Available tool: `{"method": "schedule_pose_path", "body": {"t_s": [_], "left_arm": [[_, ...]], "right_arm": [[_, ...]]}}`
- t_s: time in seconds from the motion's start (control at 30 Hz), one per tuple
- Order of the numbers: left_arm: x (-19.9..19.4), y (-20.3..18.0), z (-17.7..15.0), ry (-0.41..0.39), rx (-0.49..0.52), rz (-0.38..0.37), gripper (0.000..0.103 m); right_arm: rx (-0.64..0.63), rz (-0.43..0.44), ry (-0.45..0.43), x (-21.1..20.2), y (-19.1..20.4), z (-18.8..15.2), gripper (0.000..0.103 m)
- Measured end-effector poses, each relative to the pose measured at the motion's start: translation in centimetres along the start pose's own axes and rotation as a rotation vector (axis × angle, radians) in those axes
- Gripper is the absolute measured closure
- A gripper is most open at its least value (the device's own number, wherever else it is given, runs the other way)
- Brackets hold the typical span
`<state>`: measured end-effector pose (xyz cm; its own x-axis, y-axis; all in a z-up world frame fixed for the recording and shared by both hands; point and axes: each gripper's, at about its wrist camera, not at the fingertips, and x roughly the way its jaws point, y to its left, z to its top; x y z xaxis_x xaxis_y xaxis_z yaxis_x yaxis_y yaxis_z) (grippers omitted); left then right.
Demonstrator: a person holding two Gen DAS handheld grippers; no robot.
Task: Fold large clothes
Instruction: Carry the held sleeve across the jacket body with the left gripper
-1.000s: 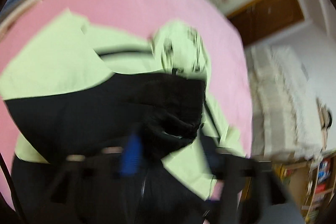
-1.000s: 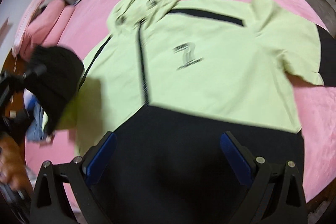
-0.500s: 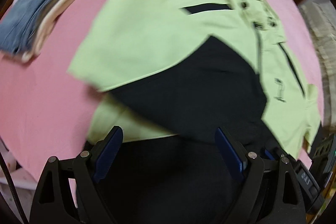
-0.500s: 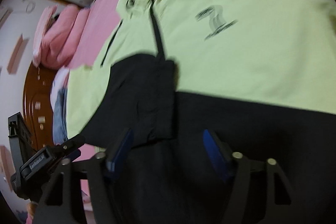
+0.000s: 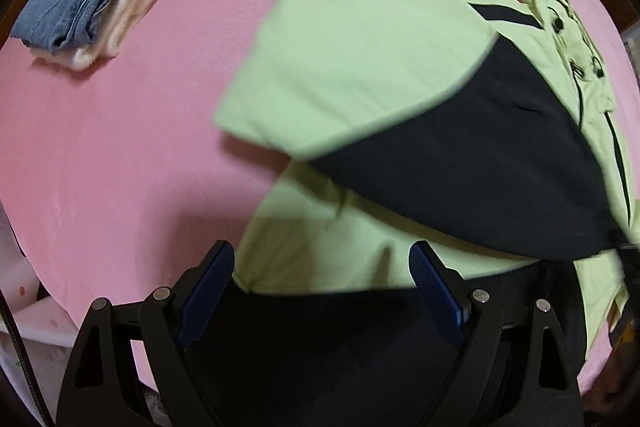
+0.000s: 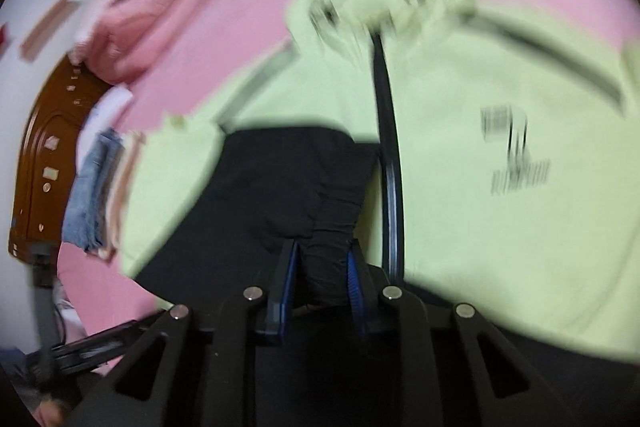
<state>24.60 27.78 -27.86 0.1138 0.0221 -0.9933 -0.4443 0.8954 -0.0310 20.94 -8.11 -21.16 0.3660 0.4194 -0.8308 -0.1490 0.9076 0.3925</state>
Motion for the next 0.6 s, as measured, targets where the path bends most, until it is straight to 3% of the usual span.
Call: {"method": "schedule_pose_path", "body": {"t_s": [0.1, 0.13, 0.3, 0.4, 0.5, 0.6], "left_arm": [[0.2, 0.8, 1.0, -0.015, -0.011, -0.002, 0.015], [0.2, 1.1, 1.3, -0.019, -0.016, -0.003, 0.015], [0.5, 2.7, 3.3, -0.049, -0.027, -0.006, 0.015], [0.8, 3.4, 4.2, -0.052, -0.013, 0.025, 0.015], [1.8, 4.5, 4.8, -0.035, 0.003, 0.038, 0.015], [2.3, 5.8, 5.0, -0.024, 0.002, 0.077, 0.015]], "right_arm": [[-0.07, -0.051, -0.128, -3.6, 0.6, 2.1, 0.084], [-0.078, -0.074, -0.17, -4.8, 0.5, 2.7, 0.097], [-0.026, -0.192, -0.272, -7.6, -3.2, 3.8, 0.097], [0.039, -0.319, -0.209, -6.7, -6.5, 3.1, 0.098], [0.19, -0.357, -0.129, -5.4, -10.5, 1.8, 0.095], [0.306, -0.46, -0.078, -4.6, -12.8, 0.5, 0.093]]}}
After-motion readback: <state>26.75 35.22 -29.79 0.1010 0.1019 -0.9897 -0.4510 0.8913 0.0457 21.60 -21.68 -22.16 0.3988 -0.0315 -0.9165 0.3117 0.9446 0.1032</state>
